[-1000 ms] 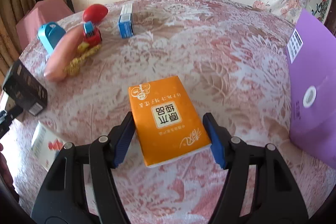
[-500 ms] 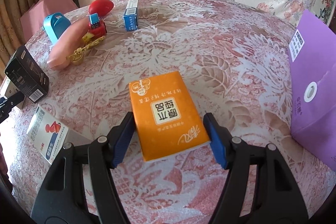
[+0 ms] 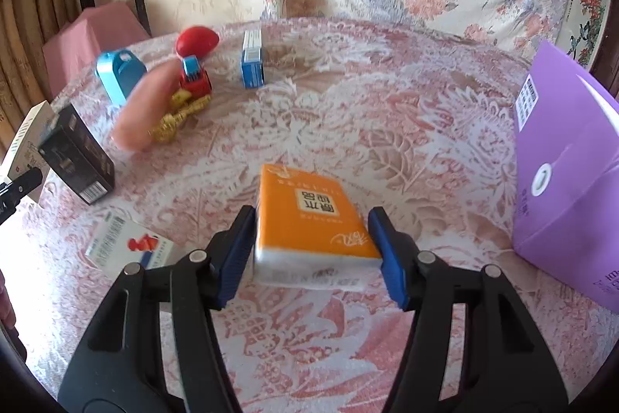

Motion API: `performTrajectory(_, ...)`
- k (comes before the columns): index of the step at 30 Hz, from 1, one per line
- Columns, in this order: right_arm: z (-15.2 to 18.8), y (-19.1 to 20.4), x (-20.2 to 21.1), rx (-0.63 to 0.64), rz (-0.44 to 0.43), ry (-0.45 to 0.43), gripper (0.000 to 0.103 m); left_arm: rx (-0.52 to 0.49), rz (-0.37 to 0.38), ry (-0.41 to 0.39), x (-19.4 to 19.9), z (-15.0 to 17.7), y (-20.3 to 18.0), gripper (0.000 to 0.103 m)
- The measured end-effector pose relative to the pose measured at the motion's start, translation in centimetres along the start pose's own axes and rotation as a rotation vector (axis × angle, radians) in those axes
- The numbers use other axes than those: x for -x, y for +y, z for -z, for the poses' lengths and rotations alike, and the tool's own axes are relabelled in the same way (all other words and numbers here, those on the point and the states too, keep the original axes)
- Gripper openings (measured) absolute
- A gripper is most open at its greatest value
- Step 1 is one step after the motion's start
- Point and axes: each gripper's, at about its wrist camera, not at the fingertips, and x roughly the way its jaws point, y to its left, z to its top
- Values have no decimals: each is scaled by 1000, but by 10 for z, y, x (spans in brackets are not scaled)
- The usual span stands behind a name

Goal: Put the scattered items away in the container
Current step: 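Lift the orange tissue pack and white box, carrying both toward the purple box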

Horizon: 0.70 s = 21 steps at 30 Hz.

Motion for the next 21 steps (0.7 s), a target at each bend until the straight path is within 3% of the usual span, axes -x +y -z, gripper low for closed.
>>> performTrajectory(7, -8, -2, 24, -13, -3, -52, 56, -11, 24, -89, 35, -17, -9, 51)
performTrajectory(8, -10, -2, 28, -14, -2, -60, 46, -16, 30, -99, 39, -18, -12, 51)
performTrajectory(10, -12, -3, 33, -18, 3, -74, 40, -27, 43, -116, 47, -21, -18, 51)
performTrajectory(17, -13, -8, 43, -32, -4, -90, 28, -41, 61, -128, 55, -21, -26, 51)
performTrajectory(21, -8, -14, 40, -43, -30, -72, 27, -41, 65, -124, 55, -18, -25, 51)
